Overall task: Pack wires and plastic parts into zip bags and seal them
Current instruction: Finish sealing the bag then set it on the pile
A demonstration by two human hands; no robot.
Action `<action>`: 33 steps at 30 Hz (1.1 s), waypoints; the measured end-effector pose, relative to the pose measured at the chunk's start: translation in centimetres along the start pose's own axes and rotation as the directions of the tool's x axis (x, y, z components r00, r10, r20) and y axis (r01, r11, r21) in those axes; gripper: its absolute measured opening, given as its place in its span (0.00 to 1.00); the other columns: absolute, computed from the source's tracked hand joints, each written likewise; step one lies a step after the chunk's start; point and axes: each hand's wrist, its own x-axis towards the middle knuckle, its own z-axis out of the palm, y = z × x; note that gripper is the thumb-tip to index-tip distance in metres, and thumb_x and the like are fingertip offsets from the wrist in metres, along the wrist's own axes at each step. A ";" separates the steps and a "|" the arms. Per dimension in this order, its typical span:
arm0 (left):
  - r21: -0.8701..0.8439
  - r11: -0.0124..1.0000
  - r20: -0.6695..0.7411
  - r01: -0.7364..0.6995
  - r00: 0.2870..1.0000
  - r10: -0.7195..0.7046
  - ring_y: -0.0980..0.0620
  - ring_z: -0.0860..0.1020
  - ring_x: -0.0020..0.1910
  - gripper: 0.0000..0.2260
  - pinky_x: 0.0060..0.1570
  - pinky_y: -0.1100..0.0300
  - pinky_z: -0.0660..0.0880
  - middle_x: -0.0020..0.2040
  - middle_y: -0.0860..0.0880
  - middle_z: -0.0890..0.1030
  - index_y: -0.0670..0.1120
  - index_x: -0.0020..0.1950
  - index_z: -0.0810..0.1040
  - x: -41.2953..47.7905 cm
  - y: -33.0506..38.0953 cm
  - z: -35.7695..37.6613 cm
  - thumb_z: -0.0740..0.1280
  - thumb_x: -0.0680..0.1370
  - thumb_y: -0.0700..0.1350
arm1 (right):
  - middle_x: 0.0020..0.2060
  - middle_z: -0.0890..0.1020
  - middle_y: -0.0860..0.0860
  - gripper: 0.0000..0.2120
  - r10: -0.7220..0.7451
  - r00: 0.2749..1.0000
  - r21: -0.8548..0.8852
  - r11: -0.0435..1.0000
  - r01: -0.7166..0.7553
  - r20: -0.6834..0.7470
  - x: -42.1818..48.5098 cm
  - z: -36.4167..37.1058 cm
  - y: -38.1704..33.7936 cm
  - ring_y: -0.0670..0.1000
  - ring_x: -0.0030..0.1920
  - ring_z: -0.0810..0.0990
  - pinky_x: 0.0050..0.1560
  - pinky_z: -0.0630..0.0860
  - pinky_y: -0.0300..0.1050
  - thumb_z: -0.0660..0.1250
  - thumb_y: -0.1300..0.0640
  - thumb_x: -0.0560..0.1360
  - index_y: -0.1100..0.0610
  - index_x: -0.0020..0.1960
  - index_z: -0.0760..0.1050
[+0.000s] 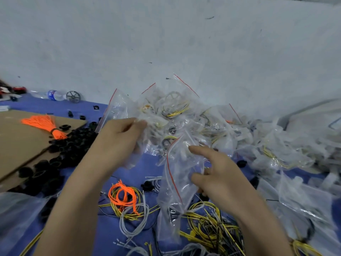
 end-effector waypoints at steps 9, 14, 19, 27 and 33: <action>0.028 0.978 0.237 -0.207 0.952 0.195 0.46 0.80 0.36 0.03 0.39 0.54 0.77 0.34 0.47 0.82 0.48 0.40 0.82 -2.9 2.6 3.6 0.69 0.73 0.44 | 0.36 0.79 0.44 0.14 -0.194 0.980 0.139 0.972 0.187 0.035 -0.2 0.9 -2.0 0.38 0.35 0.76 0.37 0.72 0.36 0.69 0.67 0.69 0.49 0.46 0.77; -0.056 0.998 0.456 -0.023 0.889 0.046 0.48 0.82 0.49 0.08 0.51 0.48 0.78 0.48 0.45 0.84 0.50 0.50 0.83 -3.1 2.6 3.9 0.65 0.76 0.42 | 0.45 0.80 0.49 0.20 -0.128 0.992 0.255 0.958 0.127 -0.013 -0.5 -0.4 -1.9 0.37 0.40 0.73 0.41 0.69 0.24 0.66 0.69 0.72 0.57 0.63 0.73; 0.409 0.894 0.613 -0.181 0.780 -0.122 0.53 0.55 0.76 0.23 0.71 0.59 0.56 0.77 0.53 0.58 0.54 0.77 0.57 -2.8 0.2 5.3 0.56 0.82 0.50 | 0.33 0.65 0.37 0.24 -0.120 0.992 0.062 0.991 0.122 -0.030 -1.1 -0.7 -2.0 0.34 0.29 0.67 0.33 0.66 0.25 0.64 0.67 0.72 0.50 0.65 0.72; 0.472 0.848 0.645 -0.239 0.749 -0.149 0.69 0.71 0.48 0.23 0.54 0.61 0.66 0.53 0.70 0.72 0.75 0.45 0.75 -2.5 0.6 3.4 0.59 0.55 0.81 | 0.39 0.80 0.52 0.08 0.137 0.983 0.443 0.893 -0.072 -0.118 0.6 -2.1 1.1 0.48 0.28 0.78 0.35 0.78 0.41 0.66 0.65 0.75 0.56 0.53 0.78; 0.432 0.781 0.500 -0.451 0.840 0.209 0.64 0.77 0.34 0.11 0.39 0.59 0.72 0.33 0.59 0.80 0.64 0.37 0.80 -0.4 -1.0 3.1 0.61 0.74 0.63 | 0.37 0.74 0.55 0.04 0.470 0.829 0.054 0.877 -0.477 -0.302 1.2 -4.0 10.8 0.53 0.40 0.73 0.43 0.67 0.46 0.67 0.60 0.74 0.61 0.43 0.77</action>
